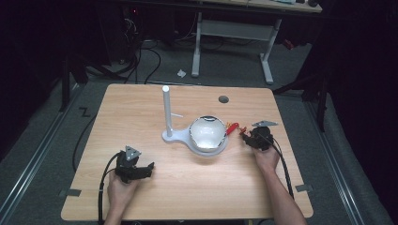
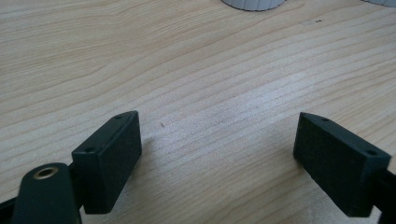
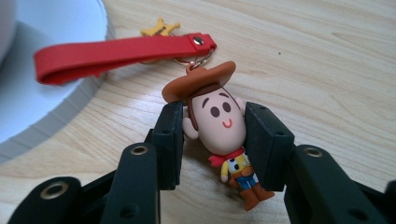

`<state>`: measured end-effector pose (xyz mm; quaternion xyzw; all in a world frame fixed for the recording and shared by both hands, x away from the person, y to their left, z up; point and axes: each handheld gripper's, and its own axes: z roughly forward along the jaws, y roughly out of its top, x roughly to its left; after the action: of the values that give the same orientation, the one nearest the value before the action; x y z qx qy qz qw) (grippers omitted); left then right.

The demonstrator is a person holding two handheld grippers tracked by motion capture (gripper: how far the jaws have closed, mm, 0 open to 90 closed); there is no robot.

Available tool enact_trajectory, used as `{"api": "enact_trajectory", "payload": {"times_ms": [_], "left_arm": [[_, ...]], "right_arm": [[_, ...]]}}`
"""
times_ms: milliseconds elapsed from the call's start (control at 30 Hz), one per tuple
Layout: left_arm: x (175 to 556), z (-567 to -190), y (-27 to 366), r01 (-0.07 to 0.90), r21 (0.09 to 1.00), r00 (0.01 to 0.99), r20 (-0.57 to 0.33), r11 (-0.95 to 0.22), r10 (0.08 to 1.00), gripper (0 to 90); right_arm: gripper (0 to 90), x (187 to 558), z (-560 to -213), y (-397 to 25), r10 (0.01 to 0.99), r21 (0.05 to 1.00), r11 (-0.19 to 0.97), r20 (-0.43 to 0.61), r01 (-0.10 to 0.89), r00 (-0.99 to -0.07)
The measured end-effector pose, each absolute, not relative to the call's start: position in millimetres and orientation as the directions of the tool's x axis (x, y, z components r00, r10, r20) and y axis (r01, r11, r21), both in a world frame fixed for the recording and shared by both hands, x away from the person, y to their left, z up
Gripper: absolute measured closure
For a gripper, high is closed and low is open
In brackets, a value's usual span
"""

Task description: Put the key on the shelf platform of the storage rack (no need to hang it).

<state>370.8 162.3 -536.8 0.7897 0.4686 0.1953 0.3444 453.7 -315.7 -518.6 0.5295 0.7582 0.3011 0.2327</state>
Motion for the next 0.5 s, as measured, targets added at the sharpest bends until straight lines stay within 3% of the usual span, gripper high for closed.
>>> {"api": "enact_trajectory", "payload": {"times_ms": [500], "left_arm": [[370.8, -536.9, 162.2, 0.606, 0.728, 0.483, -0.016, -0.321, 0.875, 15.6]], "right_arm": [[60.1, 436.9, -486.9, -323.7, 0.933, 0.769, 0.203, 0.036, 0.606, -0.359]]}}
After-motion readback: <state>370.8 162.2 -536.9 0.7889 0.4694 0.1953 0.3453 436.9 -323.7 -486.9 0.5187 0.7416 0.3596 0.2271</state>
